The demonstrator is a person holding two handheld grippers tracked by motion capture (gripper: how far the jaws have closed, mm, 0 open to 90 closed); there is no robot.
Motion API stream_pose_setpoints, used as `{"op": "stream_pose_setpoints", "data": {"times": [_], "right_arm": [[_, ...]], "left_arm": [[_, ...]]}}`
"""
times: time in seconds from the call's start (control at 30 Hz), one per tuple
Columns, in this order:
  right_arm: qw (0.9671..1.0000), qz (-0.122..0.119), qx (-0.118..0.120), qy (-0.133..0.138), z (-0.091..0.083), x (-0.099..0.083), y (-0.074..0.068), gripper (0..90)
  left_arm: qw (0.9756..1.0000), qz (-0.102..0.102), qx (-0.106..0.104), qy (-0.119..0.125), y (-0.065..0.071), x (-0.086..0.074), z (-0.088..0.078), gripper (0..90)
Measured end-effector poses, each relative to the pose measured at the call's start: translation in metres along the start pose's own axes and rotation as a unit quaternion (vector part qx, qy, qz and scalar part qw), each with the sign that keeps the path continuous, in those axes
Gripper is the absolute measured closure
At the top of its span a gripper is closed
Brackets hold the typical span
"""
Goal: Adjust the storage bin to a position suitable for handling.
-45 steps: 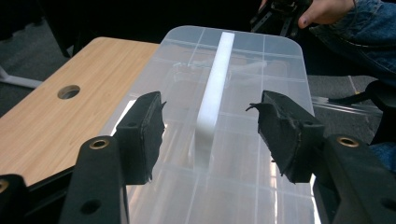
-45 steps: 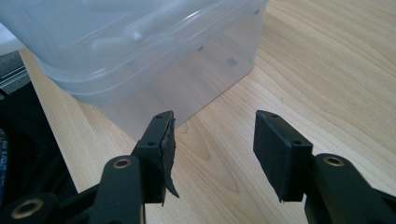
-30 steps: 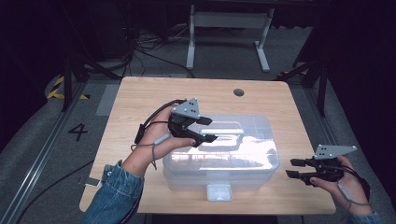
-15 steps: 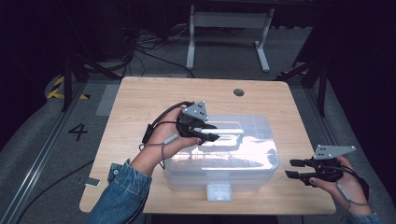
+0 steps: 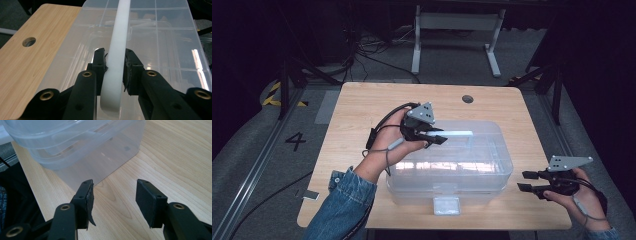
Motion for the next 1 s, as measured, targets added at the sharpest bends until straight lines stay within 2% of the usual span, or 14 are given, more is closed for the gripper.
{"op": "stream_pose_setpoints", "data": {"times": [0.2, 0.27, 0.5, 0.67, 0.8, 1.0], "right_arm": [[0.9999, -0.002, 0.005, 0.009, -0.003, 0.002, -0.003, 50.7], [0.9999, -0.001, 0.011, 0.012, -0.004, 0.003, -0.005, 55.1], [0.9993, -0.025, 0.023, 0.015, -0.003, 0.01, -0.015, 67.5], [0.9975, -0.033, 0.038, 0.049, -0.003, 0.022, -0.026, 82.4], [0.995, -0.033, 0.053, 0.078, -0.001, 0.03, -0.033, 89.7], [0.9904, -0.034, 0.076, 0.11, 0.004, 0.04, -0.042, 90.0]], "left_arm": [[0.9999, -0.01, 0.001, -0.005, -0.009, 0.007, -0.003, 74.3], [0.9999, -0.01, 0.002, -0.009, -0.012, 0.009, -0.004, 74.0], [0.9996, -0.025, -0.001, -0.015, -0.021, 0.015, -0.005, 73.4], [0.9994, -0.031, -0.006, -0.016, -0.025, 0.017, -0.006, 73.2], [0.9994, -0.031, -0.009, -0.015, -0.026, 0.018, -0.006, 73.3], [0.9992, -0.034, -0.017, -0.015, -0.026, 0.017, -0.006, 73.3]]}}
Point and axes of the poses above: each handheld gripper's, and its own axes: z roughly forward along the jaws, x roughly out of its top, y roughly to its right, the point moved 8 cm from there along z, roughly forward along the jaws, and after that the axes turned 4 degrees about -z, right-handed, at the moved point
